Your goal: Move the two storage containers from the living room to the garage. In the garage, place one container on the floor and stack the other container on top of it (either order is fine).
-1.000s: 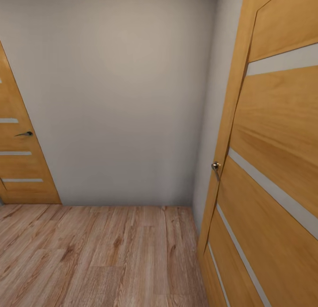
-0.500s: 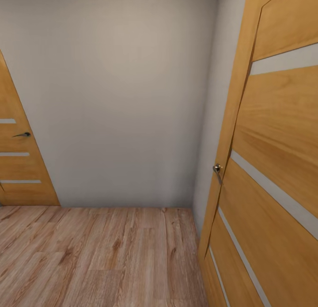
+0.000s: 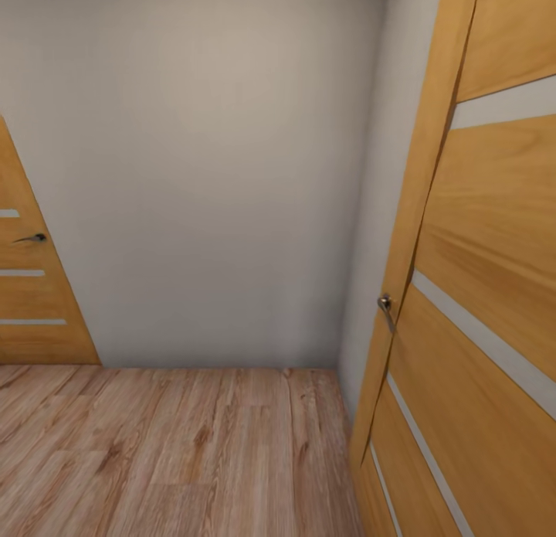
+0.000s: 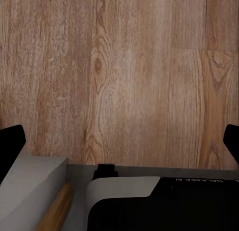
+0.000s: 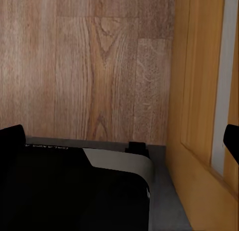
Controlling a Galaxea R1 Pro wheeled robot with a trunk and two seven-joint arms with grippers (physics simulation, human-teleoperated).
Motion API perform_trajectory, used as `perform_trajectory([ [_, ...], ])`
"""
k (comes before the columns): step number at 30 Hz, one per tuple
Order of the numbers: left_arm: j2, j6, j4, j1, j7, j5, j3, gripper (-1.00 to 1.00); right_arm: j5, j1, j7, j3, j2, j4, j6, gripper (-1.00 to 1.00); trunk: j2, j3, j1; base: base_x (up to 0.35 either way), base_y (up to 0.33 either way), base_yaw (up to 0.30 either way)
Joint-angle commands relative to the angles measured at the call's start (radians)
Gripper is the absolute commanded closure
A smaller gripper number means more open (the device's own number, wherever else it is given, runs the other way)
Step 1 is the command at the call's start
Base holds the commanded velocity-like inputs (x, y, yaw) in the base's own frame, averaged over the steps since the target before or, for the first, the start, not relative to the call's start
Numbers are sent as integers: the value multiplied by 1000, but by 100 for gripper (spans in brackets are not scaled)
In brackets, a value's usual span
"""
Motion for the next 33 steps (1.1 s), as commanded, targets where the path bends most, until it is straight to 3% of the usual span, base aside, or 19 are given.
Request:
perform_trajectory([
  [1, 0, -7, 5, -2, -5, 5, 2, -100, -8, -2, 4, 8, 0, 5, -8, -100, -1, -1, 1, 141, 0, 0],
  [33, 1, -6, 5, -2, -5, 5, 2, -100, -8, -2, 6, 8, 0, 5, -7, -100, -1, -1, 1, 44, 0, 0],
])
